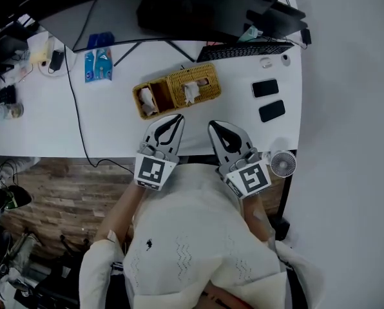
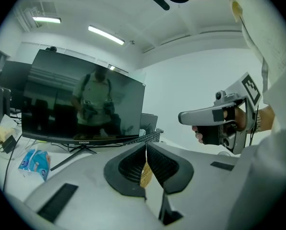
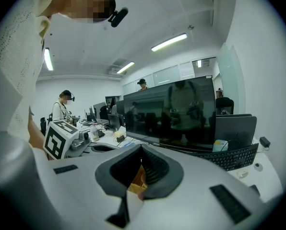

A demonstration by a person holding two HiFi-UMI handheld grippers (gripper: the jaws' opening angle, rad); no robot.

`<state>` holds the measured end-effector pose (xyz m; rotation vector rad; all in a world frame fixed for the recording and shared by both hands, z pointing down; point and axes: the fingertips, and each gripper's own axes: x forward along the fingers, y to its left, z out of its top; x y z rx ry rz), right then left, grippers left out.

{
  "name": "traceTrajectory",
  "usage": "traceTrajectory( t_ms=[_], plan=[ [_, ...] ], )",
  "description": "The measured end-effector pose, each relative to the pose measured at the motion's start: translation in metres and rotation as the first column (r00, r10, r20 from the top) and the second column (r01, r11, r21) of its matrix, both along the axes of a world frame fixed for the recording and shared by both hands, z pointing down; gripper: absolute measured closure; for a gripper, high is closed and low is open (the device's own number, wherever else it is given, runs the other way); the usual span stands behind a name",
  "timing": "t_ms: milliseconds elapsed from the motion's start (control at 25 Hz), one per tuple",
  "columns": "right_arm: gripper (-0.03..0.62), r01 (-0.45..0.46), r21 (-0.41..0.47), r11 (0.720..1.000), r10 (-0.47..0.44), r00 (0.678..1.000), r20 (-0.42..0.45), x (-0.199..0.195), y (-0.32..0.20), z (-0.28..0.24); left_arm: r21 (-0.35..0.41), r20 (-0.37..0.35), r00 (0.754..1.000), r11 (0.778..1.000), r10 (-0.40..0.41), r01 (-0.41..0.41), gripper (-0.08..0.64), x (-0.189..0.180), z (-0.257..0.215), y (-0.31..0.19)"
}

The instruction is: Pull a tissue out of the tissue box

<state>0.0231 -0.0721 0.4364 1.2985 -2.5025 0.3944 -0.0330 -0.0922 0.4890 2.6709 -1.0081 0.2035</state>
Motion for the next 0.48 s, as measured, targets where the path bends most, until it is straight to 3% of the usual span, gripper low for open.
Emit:
traceTrajectory(
  t_ms=[280,480],
  plan=[
    [0.591,0.052,-0.006,0.999,-0.052,0.999,0.004,0.013,-0.008,0.001,-0.029,0.025,0.997,0.997,-0.068,0.069,0.541,0.010,0.011,-0.004],
    [0.591,0.080,-0.017,0.997,-0.079,0.997,0.006,0.023,-0.011,0.002,-0.055,0.052,0.996,0.996,-0.069,0.071,0.540,0.023,0.023,-0.004]
  ],
)
